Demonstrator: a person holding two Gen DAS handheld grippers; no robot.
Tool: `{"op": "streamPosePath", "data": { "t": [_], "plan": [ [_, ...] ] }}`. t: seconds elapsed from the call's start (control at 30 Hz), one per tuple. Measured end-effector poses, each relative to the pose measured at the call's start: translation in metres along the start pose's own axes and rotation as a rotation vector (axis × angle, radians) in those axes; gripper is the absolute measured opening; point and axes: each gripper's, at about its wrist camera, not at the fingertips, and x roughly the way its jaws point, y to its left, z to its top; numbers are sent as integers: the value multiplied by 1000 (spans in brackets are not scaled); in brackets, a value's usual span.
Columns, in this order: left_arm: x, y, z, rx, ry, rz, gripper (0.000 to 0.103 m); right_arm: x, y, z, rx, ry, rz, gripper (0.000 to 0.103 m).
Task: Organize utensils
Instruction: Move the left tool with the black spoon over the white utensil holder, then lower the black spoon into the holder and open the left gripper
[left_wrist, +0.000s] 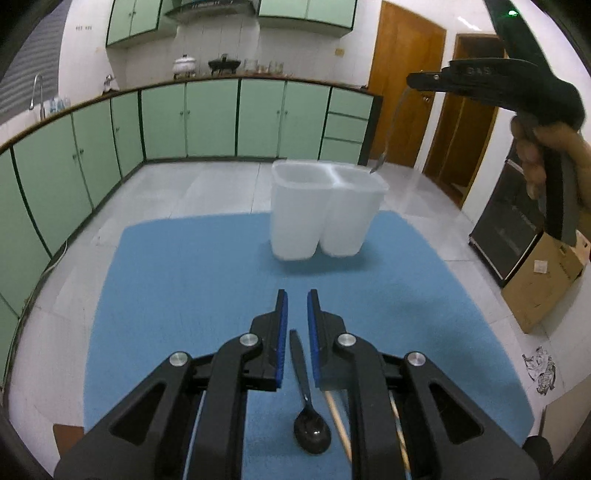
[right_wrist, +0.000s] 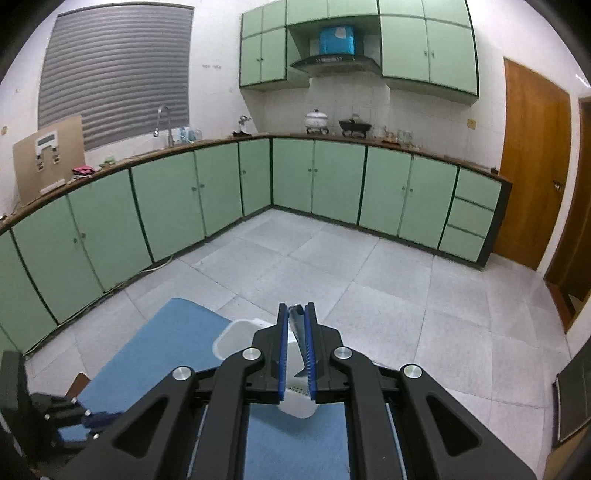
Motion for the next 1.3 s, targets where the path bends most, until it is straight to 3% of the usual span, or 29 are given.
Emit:
{"op": "streamPosePath", "data": {
  "t": [0.23, 0.4, 0.53, 0.83, 0.97, 1.13, 1.3],
  "plan": [
    [29, 7, -20, -22, 56, 8, 15, 40, -6, -24, 23, 47, 14, 9],
    [38, 2, -18, -8, 81, 16, 38, 15, -10, -33, 28, 4, 14, 12],
    [53, -8, -22, 19, 139, 37, 38, -17, -14, -41, 41, -37, 34, 12],
    [102, -10, -22, 15, 311, 42, 28, -67, -14, -75, 76, -65, 82, 14],
    [113, -4, -21, 2, 358, 46, 6, -69, -14, -80, 72, -58, 81, 14],
    [102, -3, -10, -17, 317, 19, 2, -70, -14, -81, 77, -57, 75, 15],
    [47, -5, 20, -21, 101, -21, 2, -73, -9, -82, 74, -59, 72, 15]
  ]
}}
